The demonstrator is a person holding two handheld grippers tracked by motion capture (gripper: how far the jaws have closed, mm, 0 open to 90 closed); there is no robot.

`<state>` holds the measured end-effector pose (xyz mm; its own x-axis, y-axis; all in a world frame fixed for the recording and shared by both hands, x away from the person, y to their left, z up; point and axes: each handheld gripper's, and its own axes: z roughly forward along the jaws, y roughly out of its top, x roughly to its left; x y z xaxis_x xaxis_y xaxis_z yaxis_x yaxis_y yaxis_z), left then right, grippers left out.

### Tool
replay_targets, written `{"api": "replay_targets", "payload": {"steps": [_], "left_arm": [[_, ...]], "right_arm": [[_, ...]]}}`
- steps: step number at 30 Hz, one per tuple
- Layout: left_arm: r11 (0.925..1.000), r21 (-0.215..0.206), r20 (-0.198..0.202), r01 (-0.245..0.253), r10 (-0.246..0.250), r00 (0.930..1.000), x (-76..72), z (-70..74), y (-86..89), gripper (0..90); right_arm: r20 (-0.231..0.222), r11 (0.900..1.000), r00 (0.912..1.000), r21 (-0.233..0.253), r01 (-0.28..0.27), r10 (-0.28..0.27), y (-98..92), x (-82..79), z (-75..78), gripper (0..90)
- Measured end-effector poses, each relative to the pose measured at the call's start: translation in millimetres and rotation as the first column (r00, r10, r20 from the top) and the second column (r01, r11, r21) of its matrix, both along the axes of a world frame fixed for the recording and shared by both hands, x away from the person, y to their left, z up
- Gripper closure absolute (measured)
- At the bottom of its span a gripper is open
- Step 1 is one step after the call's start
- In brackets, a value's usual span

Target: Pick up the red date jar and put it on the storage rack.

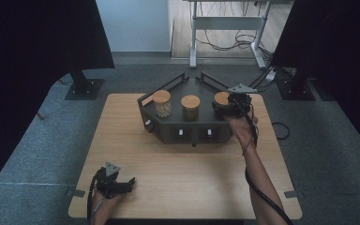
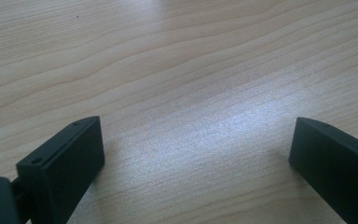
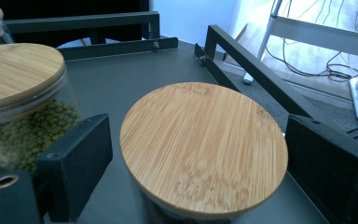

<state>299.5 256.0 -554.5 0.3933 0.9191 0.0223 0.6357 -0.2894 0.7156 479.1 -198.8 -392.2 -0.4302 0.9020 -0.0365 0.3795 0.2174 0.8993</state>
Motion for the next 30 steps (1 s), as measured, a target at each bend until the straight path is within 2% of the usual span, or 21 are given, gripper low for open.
{"api": "replay_targets", "payload": {"steps": [21,30], "left_arm": [[1.0000,0.000,0.000,0.000,0.000,1.0000,0.0,0.0,0.0,2.8],[1.0000,0.000,0.000,0.000,0.000,1.0000,0.0,0.0,0.0,2.8]], "right_arm": [[0.034,1.000,0.9994,0.003,-0.005,0.005,-6.6,-13.0,4.9,6.9],[0.045,1.000,0.9990,-0.010,-0.007,0.008,-8.5,-21.5,6.3,7.0]]}}
